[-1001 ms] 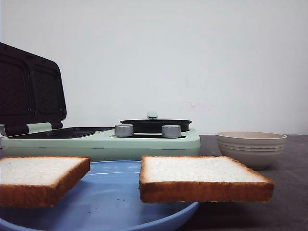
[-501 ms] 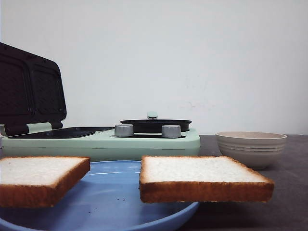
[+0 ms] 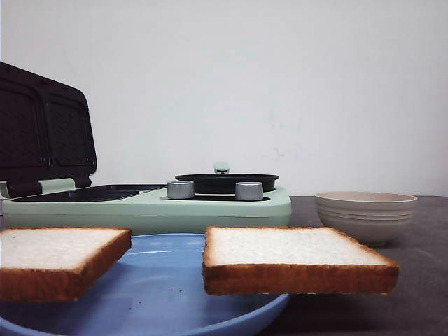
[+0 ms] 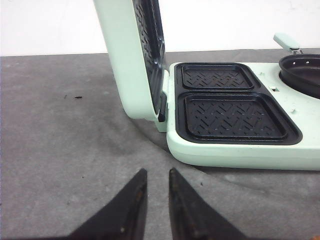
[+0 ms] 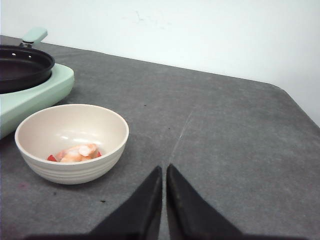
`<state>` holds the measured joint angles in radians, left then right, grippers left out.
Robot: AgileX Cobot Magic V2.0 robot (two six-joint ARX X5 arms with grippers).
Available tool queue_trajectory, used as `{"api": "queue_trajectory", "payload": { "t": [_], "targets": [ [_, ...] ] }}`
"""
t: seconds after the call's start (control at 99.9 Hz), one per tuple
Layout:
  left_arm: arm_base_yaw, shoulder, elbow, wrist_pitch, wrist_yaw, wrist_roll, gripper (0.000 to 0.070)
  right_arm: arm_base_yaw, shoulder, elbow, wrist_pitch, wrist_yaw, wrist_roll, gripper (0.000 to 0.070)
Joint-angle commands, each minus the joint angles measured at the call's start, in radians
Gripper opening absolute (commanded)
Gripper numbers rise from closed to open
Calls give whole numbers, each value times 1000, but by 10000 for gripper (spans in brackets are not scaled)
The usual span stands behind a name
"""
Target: Make breakfast with bread and shrimp
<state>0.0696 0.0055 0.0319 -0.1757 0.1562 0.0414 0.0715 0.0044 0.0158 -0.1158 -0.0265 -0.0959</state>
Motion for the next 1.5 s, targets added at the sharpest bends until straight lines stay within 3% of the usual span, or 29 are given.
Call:
{"api": "queue_trajectory", "payload": {
  "t": [0.0,0.31,0.481,0.681,0.811,1.001,1.221,1.361,1.492],
  "targets": [
    [0,-1,-16,-5,1,-2,0,0,-1,-3,11,-2,34,7],
    [0,-1,-16,-3,2,-3,0,0,-1,-3,10,-1,71,7],
    [0,-1,-16,-4,-2,-42,0,0,-1,-3,9,-1,105,7],
    [0,-1,-16,-9,-2,-156,0,0,-1,-3,1,-1,203,7],
    [0,0,-16,-10,-21,-322,1,0,-1,-3,3,0,280,7],
    [0,0,-11,-16,-12,-483,2,0,-1,-1,3,-3,351,6],
    [0,0,50,-64,29,-589,6,0,1,59,-21,-9,441,4],
    [0,36,134,-100,34,-588,6,0,53,156,-87,8,525,3],
    [0,138,242,-167,55,-573,6,0,183,269,-161,-18,535,3]
  ]
}}
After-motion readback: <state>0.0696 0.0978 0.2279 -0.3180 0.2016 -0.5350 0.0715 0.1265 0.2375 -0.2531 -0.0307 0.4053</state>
